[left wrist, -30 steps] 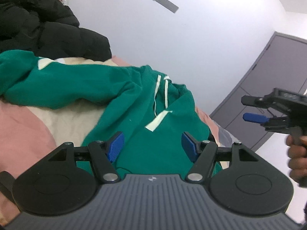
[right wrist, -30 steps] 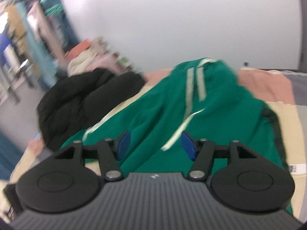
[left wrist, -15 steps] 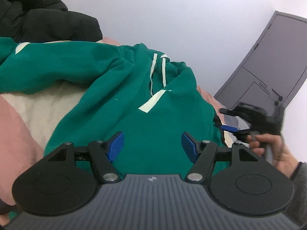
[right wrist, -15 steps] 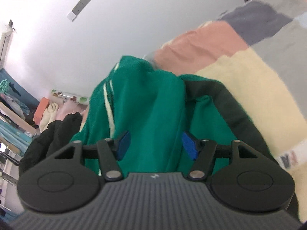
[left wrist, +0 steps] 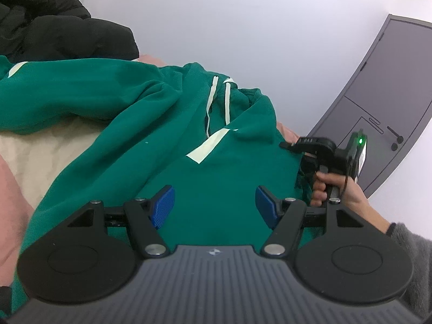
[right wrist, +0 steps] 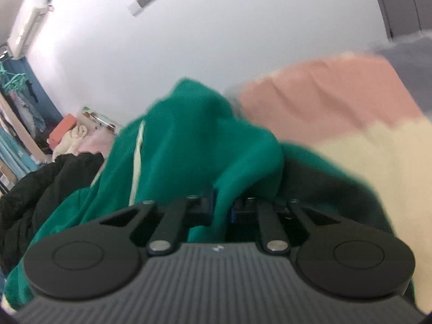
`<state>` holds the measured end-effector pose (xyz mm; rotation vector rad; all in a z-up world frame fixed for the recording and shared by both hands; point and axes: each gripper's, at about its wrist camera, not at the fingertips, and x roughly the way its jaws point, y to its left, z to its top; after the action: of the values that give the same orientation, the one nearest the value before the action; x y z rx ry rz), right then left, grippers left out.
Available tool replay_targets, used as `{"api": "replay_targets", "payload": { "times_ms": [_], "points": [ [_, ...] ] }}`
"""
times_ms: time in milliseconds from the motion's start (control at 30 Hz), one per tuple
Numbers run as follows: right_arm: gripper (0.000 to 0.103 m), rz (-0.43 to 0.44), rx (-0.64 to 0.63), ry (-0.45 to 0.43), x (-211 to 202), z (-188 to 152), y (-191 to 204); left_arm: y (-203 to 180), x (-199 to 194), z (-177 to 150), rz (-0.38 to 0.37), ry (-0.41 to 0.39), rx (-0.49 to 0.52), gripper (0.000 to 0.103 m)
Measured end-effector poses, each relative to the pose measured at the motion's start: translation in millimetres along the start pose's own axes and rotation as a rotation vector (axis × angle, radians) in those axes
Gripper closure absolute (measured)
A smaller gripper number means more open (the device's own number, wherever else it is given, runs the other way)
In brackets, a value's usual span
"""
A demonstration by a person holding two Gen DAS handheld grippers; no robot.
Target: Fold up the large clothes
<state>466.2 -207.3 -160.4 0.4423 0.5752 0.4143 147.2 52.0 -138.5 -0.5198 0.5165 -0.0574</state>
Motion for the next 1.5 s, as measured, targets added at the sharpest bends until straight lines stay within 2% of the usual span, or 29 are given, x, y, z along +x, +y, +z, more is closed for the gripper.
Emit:
{"api": "replay_targets", "payload": {
  "times_ms": [100,200,267,333,467,667,733,767,800,833,867,900,933,1167,1333,1500],
  "points": [
    [0.093,-0.011,-0.024,-0.081,-4,20,-1,-2,5,1,0.002,0.003,0.003,0.032],
    [0.094,-0.067,0.034,-0.166,-10,42,-22,-3,9,0,0.004,0.007,0.018,0.032],
    [0.094,-0.108,0.089,-0.188,-10,53,-45,-1,13,0,0.003,0.019,0.014,0.032],
    [0.094,-0.12,0.149,-0.173,-5,59,-70,1,18,0,0.001,0.03,0.005,0.032],
    [0.094,-0.125,0.166,-0.143,7,48,-93,4,35,0,0.015,0.072,-0.005,0.032],
    [0.093,-0.113,0.164,-0.145,6,41,-90,1,50,0,0.018,0.109,0.007,0.032],
    [0.088,-0.126,0.157,-0.113,3,44,-86,0,49,2,0.02,0.101,0.021,0.032],
    [0.08,-0.136,0.15,-0.093,4,46,-84,-2,47,4,0.02,0.096,0.029,0.032],
    [0.075,-0.147,0.134,-0.077,0,46,-80,-3,46,5,0.02,0.092,0.038,0.032],
    [0.065,-0.158,0.107,-0.072,-5,45,-73,-4,44,6,0.018,0.086,0.049,0.032],
    [0.046,-0.163,0.084,-0.076,-11,43,-68,-5,40,6,0.02,0.078,0.058,0.032],
    [0.039,-0.17,0.064,-0.083,-20,40,-61,-7,36,5,0.023,0.069,0.067,0.032],
    [0.037,-0.166,0.042,-0.09,-28,37,-54,-7,32,5,0.025,0.059,0.074,0.032],
    [0.037,-0.134,-0.161,-0.072,-87,-2,13,-1,-1,7,0.063,-0.01,0.07,0.032],
    [0.037,-0.097,-0.275,-0.022,-110,-39,70,13,-22,13,0.137,-0.061,0.071,0.032],
    [0.038,0.035,-0.298,0.013,-132,-70,114,45,-35,29,0.245,-0.094,-0.047,0.026]
  ]
}}
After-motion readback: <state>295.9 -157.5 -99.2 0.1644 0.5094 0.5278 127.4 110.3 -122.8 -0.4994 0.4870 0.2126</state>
